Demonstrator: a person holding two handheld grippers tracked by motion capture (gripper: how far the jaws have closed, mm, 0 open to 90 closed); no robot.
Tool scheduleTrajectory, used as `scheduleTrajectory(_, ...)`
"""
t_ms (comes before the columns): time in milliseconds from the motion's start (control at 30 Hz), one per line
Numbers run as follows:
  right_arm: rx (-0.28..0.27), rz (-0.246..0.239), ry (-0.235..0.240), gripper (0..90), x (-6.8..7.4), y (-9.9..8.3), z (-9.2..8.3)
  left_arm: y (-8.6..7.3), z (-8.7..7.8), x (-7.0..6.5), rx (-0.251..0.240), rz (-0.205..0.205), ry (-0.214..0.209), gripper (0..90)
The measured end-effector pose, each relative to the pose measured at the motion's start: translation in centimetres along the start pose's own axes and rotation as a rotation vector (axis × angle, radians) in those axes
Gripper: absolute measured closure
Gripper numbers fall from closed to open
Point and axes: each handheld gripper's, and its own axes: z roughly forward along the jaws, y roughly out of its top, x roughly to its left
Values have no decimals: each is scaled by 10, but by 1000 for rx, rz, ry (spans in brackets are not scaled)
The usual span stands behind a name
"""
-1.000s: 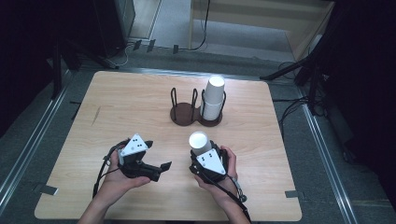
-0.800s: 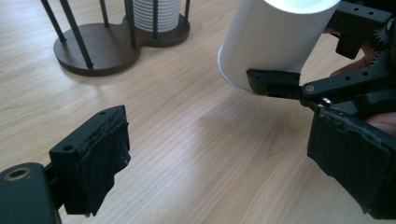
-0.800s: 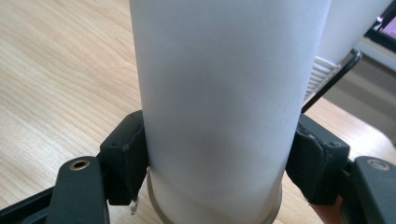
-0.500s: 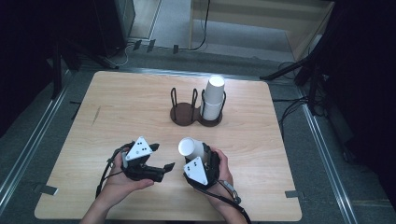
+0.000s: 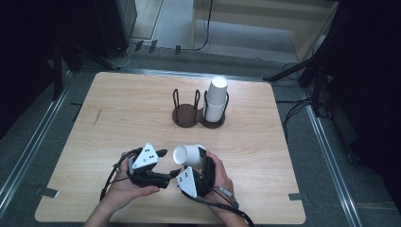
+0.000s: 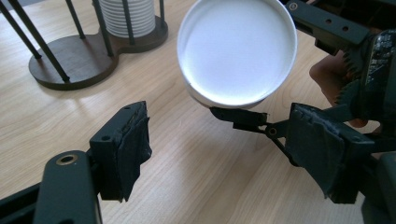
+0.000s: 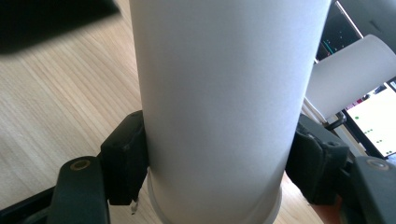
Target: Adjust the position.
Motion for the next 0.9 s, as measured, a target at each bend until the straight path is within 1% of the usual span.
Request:
scheduleTrajectory(67, -1, -6, -2, 295, 0, 0, 0, 0, 1, -1, 0, 4, -3, 226)
scheduleTrajectory(100, -11, -27, 1, 294, 3, 1, -1, 0, 1, -2, 1, 12, -4, 232)
scheduleTrajectory(167, -23, -43, 4, 294, 5, 1, -2, 0, 1, -2, 1, 20, -9, 236)
scheduleTrajectory(300, -32, -55, 16, 294, 9, 2, -3, -1, 1, -2, -3, 20, -13, 253)
scheduleTrajectory(367, -41, -79, 33, 293, 15, 3, -4, -1, 0, -2, -10, 18, -16, 273)
scheduleTrajectory(567, -51, -91, 41, 292, 20, 4, -5, -1, 0, -2, -5, 26, -23, 303)
scheduleTrajectory(767, -69, -107, 53, 288, 21, 4, -7, -1, 0, -2, -2, 30, -34, 317)
scheduleTrajectory(900, -73, -106, 57, 280, 21, 3, -7, -1, 0, -1, -5, 34, -44, 324)
